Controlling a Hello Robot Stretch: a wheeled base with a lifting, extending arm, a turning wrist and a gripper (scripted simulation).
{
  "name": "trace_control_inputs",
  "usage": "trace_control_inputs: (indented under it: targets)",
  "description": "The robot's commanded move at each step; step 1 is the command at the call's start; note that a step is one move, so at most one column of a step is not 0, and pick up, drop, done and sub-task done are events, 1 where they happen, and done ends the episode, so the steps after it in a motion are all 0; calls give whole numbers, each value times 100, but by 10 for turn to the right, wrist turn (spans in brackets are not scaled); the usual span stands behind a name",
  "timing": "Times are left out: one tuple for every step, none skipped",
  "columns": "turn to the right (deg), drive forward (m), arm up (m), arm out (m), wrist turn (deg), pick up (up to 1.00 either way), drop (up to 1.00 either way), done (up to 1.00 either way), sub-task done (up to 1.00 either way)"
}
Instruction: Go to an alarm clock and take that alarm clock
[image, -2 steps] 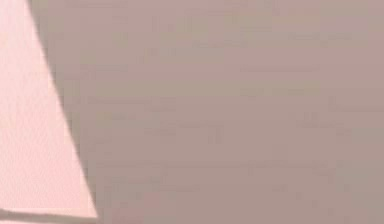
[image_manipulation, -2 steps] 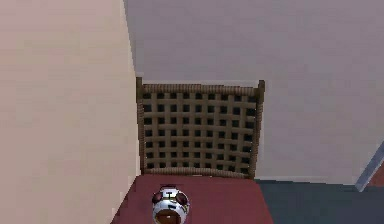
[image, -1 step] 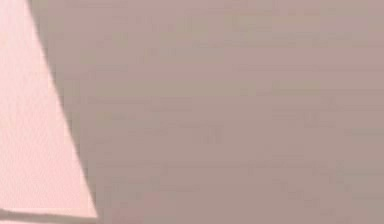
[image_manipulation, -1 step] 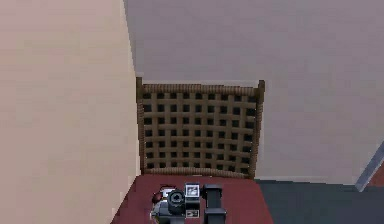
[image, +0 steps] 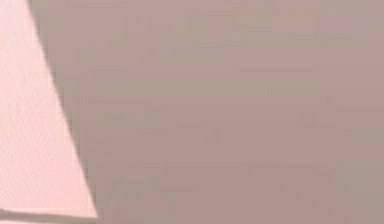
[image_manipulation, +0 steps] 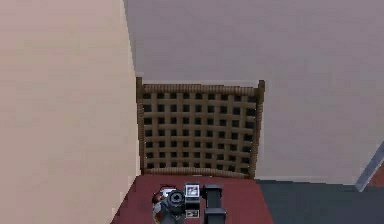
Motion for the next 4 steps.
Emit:
trace_control_inputs:
  targets:
    - [0,0,0,0,450,0,0,0,0]
    - [0,0,0,0,450,0,0,0,0]
    - [0,0,0,0,390,0,0,0,0]
    - [0,0,-30,0,0,0,0,0,0]
